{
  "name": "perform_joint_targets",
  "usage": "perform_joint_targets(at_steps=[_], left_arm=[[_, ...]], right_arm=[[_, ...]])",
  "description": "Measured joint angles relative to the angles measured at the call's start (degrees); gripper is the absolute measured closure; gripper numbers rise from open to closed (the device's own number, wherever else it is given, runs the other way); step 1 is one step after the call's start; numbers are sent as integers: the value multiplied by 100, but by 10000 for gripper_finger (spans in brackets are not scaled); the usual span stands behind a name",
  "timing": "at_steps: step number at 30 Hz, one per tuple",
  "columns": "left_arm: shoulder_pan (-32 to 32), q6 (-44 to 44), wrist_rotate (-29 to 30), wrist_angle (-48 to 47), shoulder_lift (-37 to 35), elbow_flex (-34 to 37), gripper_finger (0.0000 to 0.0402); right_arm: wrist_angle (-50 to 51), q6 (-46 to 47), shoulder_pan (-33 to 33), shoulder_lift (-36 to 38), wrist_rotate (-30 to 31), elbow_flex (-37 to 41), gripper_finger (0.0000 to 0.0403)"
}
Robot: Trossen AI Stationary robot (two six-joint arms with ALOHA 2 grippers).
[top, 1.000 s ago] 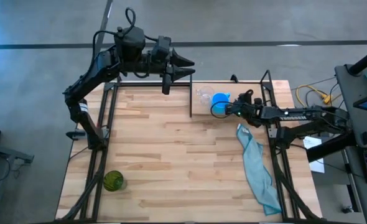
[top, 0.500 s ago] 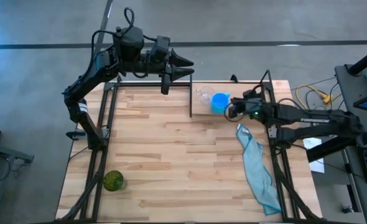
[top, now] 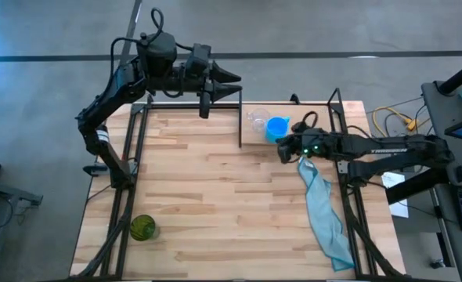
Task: Stack small to large cups/mugs on shelf
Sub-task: Adjust the blue mug on the shelf
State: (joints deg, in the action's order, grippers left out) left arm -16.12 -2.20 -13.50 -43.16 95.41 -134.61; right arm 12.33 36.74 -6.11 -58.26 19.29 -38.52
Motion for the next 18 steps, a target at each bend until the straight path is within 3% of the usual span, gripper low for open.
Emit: perform_joint_targets(at_steps=[6,13,18], left_arm=[[0,0,0,2,-142,0,284],[0,-2,0,0,-194,0,284],[2,-4,0,1,-213,0,284]], right_arm=[[-985,-230,-95,-837,-140,-78,395],[-1018,-19,-382,-1809,-122,-275,395],[-968,-18,-407,-2157,291,-503,395]])
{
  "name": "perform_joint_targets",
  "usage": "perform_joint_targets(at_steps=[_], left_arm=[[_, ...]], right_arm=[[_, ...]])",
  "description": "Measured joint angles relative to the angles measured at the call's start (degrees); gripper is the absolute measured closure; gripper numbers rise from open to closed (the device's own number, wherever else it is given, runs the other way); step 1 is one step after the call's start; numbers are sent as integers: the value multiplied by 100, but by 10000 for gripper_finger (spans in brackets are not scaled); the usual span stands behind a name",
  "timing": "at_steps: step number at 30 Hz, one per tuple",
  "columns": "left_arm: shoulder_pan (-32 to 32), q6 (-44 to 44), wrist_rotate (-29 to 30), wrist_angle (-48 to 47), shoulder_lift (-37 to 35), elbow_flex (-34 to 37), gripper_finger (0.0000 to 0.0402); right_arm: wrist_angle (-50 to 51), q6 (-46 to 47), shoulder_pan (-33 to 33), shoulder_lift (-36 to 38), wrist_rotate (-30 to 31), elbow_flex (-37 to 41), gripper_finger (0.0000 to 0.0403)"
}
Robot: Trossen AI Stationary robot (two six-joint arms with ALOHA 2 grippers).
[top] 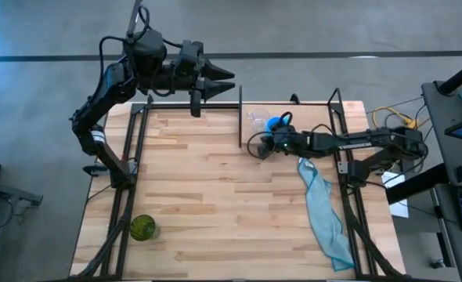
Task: Stack small to large cups/mugs on shelf
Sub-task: Adjust the blue mug on the shelf
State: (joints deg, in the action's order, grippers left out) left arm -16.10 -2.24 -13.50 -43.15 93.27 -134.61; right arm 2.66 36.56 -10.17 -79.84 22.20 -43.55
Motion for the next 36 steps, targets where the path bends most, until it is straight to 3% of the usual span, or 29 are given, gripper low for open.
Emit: perform_joint_targets(at_steps=[4,11,17,32,36], left_arm=[[0,0,0,-1,0,0,284],[0,4,1,-3,0,0,284],[0,7,0,-1,0,0,284],[0,8,2,-26,0,0,284],[0,2,18,-281,-82,0,284]], right_arm=[[161,127,-42,-85,235,-111,395],[1329,397,-98,93,654,-129,395],[1411,198,-151,337,1079,-129,395],[1525,42,-587,436,1096,-126,395],[1476,492,-520,651,576,-122,395]])
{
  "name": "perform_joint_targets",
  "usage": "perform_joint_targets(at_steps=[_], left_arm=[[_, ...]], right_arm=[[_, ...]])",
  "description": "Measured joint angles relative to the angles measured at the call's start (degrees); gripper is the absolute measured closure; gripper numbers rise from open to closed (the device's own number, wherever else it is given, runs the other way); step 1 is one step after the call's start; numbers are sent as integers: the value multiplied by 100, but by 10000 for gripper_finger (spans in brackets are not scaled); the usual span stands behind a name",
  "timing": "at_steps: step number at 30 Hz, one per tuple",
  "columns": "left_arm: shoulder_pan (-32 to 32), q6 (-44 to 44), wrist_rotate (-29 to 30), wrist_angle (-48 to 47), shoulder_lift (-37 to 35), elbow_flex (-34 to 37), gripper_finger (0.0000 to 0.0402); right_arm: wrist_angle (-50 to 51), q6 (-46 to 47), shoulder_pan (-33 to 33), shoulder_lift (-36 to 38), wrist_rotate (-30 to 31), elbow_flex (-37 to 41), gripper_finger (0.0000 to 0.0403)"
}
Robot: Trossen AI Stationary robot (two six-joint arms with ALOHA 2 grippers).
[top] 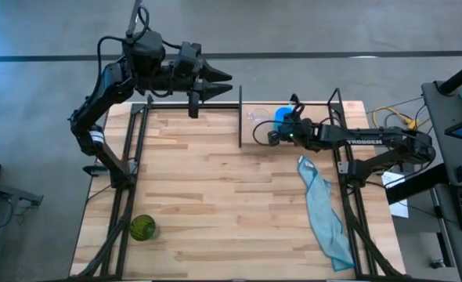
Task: Stack small to large cups/mugs on shelf
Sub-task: Adjust the blue mug on the shelf, then prepare the green cup on the table
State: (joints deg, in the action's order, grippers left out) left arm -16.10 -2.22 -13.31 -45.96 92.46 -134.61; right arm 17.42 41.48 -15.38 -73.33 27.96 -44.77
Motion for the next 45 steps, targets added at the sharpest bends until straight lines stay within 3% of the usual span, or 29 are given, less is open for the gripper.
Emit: perform_joint_targets(at_steps=[7,13,17,22,27,33,36,39,42,45], left_arm=[[4,4,339,-1323,-367,0,284],[15,-59,396,-3285,-651,0,284],[180,-408,662,-4506,-693,29,284],[605,-496,305,-4365,-797,683,284],[1104,-606,332,-4385,-1063,1826,284],[1673,-749,301,-4396,-1537,3724,284],[1948,-1322,165,-4395,-1856,4750,284],[2247,-1974,-363,-4255,-2213,5742,284],[2666,-2586,-825,-3704,-2640,6586,284],[3125,-3218,-919,-2948,-3025,7203,284]], right_arm=[[-963,-367,729,730,-1185,2,395],[-2103,-303,1224,1262,-2572,-2,394],[-2106,-249,1428,1389,-2640,-2,391],[-2110,-212,1502,1196,-2644,-1,366],[-2342,-39,1515,827,-2689,0,327],[-3608,254,1661,563,-2706,0,293],[-4332,139,1792,569,-2712,0,289],[-4677,-25,1918,646,-2711,0,289],[-4669,-235,2027,743,-2703,0,289],[-4614,-253,2079,753,-2703,0,289]])
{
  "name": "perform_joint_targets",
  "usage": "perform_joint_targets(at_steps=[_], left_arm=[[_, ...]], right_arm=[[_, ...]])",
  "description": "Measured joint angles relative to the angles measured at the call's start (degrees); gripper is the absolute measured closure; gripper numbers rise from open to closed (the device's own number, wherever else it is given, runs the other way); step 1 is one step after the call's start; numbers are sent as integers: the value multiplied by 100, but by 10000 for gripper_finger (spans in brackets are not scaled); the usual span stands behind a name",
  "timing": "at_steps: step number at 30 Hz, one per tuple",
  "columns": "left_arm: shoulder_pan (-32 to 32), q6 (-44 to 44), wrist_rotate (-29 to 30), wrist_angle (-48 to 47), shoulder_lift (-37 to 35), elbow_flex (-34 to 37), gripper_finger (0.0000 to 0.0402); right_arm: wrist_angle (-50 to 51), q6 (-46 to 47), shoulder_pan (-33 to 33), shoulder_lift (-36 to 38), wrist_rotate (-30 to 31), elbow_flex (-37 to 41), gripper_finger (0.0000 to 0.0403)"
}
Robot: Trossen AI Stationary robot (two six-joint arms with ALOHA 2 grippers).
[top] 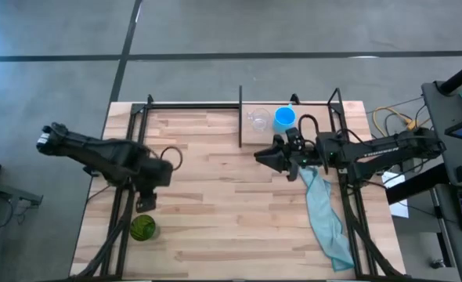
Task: Stack small to large cups/mugs on shelf
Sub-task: Prepare the green cup on the table
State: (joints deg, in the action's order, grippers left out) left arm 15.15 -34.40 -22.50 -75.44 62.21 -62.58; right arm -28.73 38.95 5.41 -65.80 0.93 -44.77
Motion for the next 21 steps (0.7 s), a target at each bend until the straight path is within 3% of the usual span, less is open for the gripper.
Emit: perform_joint_targets(at_steps=[4,12,21], left_arm=[[593,-705,35,748,-378,561,284],[1699,-1227,349,892,-443,1210,284],[1997,-1289,798,1152,-258,1539,284]], right_arm=[[79,-1,-3,0,14,0,289],[148,-4,-5,0,47,0,289],[144,68,-5,0,61,0,289]])
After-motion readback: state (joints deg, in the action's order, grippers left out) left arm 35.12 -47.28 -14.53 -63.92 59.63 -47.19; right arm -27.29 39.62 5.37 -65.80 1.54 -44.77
